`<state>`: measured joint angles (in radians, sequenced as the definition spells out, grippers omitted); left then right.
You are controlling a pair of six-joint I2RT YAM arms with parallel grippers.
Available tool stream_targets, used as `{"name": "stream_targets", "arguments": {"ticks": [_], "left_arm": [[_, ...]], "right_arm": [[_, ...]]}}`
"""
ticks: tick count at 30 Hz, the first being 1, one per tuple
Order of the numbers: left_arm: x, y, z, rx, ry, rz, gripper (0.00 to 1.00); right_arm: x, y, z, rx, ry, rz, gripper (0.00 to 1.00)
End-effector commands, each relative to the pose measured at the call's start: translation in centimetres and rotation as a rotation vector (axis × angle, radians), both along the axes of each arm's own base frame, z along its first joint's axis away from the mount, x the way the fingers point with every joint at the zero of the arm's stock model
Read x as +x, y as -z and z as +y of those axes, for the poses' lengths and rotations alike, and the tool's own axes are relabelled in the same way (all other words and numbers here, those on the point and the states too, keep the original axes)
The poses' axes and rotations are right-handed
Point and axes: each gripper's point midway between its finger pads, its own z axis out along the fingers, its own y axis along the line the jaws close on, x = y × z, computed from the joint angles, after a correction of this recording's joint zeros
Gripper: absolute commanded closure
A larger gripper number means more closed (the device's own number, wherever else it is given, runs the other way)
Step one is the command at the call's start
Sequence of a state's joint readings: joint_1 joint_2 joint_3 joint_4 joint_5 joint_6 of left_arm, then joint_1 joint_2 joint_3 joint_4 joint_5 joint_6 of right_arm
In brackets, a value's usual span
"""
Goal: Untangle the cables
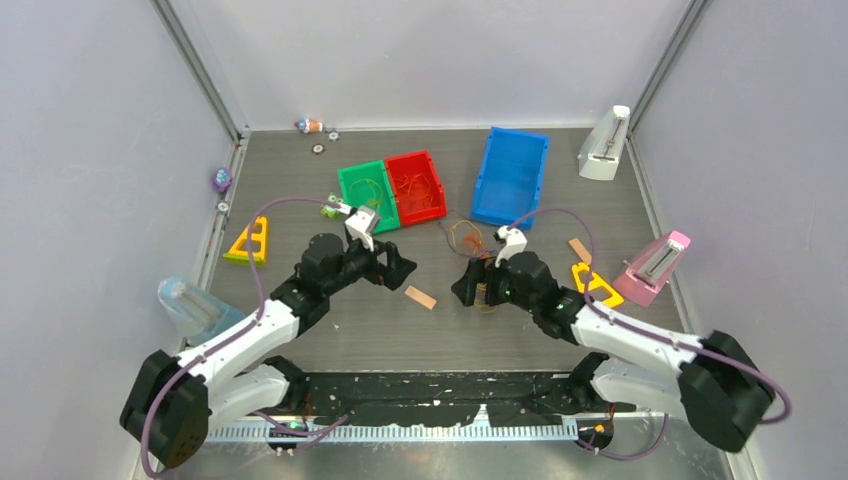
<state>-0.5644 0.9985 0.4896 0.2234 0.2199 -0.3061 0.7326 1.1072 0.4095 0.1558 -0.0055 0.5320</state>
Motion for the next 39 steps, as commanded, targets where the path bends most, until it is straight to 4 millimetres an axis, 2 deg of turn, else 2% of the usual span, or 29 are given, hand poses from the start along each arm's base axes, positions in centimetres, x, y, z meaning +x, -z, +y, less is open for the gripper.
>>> {"name": "stream_targets", "arguments": {"ticks": [1, 4, 5, 6, 9, 14, 17, 21, 26, 31, 38, 39], "left_arm": [[-0.5, -0.6, -3.1, -0.043, 0.12, -0.065, 0.12], [-1.3, -0.1, -4.3, -0.025, 0.165, -0.04, 0.15], [-1.6, 0.1, -4.6, -0.018, 0.178, -0.041, 0.15], [-1.8, 0.2, -4.9, -0.012, 0.185, -0.043, 0.15], [-2.3, 0.3, -5.4, -0.001, 0.203, -0.06, 0.15], [-2.8, 0.3, -6.0, 0.0, 0.234, -0.078, 0.14], [-2.9, 0.0, -6.2, -0.009, 0.236, -0.078, 0.13], [-2.4, -0.8, -7.4, -0.04, 0.24, -0.036, 0.14], [-1.6, -1.5, -9.6, -0.065, 0.252, 0.042, 0.16], [-0.8, -0.2, -11.5, -0.045, 0.275, 0.099, 0.18], [-1.1, 1.9, -12.1, -0.029, 0.319, 0.086, 0.18], [-1.1, 1.9, -12.1, -0.021, 0.329, 0.084, 0.18]], "right_arm": [[1.0, -3.1, -3.1, -0.098, 0.098, -0.101, 0.02], [1.7, -4.2, -5.2, -0.191, 0.165, -0.132, 0.01], [1.5, -3.6, -6.2, -0.245, 0.185, -0.11, 0.01], [1.8, -4.2, -6.5, -0.263, 0.2, -0.111, 0.01], [1.5, -3.7, -8.6, -0.377, 0.258, -0.065, 0.02], [1.7, -3.4, -10.4, -0.396, 0.326, -0.054, 0.12], [1.9, -3.1, -11.2, -0.375, 0.347, -0.026, 0.13], [2.3, -2.7, -11.0, -0.312, 0.317, 0.017, 0.14], [2.6, -2.1, -9.4, -0.258, 0.25, 0.046, 0.18], [3.0, -0.8, -8.9, -0.273, 0.233, 0.079, 0.26], [2.8, 2.2, -10.6, -0.351, 0.305, 0.161, 0.27], [2.8, 2.4, -10.7, -0.352, 0.309, 0.161, 0.29]]}}
